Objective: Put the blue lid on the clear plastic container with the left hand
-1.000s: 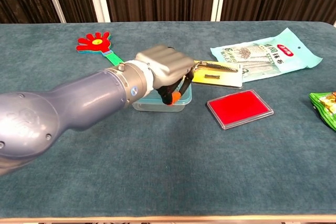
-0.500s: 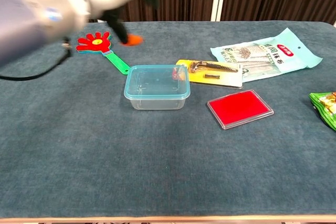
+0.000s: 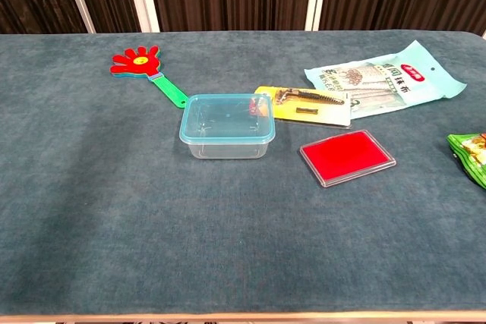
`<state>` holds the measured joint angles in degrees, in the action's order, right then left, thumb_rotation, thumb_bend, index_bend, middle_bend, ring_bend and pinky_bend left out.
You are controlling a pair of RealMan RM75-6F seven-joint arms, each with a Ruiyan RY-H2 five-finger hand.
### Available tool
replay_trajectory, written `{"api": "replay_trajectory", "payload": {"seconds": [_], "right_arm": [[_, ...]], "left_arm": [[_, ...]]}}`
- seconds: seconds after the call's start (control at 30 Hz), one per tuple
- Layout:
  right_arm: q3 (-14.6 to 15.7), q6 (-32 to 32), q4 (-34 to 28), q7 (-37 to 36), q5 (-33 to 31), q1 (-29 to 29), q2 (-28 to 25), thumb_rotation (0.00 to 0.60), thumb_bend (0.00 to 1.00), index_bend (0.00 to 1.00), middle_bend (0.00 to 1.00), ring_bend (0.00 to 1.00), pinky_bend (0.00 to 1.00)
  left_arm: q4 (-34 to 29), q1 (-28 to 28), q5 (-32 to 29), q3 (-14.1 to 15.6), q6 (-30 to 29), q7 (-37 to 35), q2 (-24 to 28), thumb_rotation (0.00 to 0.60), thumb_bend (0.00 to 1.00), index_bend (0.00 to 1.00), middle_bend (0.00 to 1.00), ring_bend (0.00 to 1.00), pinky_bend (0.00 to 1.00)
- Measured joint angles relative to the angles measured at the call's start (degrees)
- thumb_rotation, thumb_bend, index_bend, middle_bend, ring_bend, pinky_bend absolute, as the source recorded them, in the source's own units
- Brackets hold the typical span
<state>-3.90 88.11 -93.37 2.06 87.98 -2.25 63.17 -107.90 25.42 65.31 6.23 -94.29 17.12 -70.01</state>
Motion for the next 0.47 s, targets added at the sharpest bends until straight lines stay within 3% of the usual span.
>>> {"api": "replay_trajectory", "payload": {"seconds": [0.23, 0.47], "right_arm": [[0.21, -0.11, 0.17, 1.38, 0.20, -0.09, 0.24, 0.600, 0.39, 0.01, 0.00, 0.00, 0.00], [0.18, 0.05, 0.32, 1.38, 0.28, -0.10, 0.33, 0.600, 0.39, 0.01, 0.00, 0.00, 0.00]], "left_arm": [[10.73, -9.68, 9.98, 4.42, -3.94, -14.18, 2.67, 0.600, 0.26, 0.17, 0.08, 0.00, 0.00], [13.72, -12.35, 12.10, 3.18, -3.56, -17.29, 3.55, 0.600, 0.26, 0.17, 0.08, 0.00, 0.00]]}}
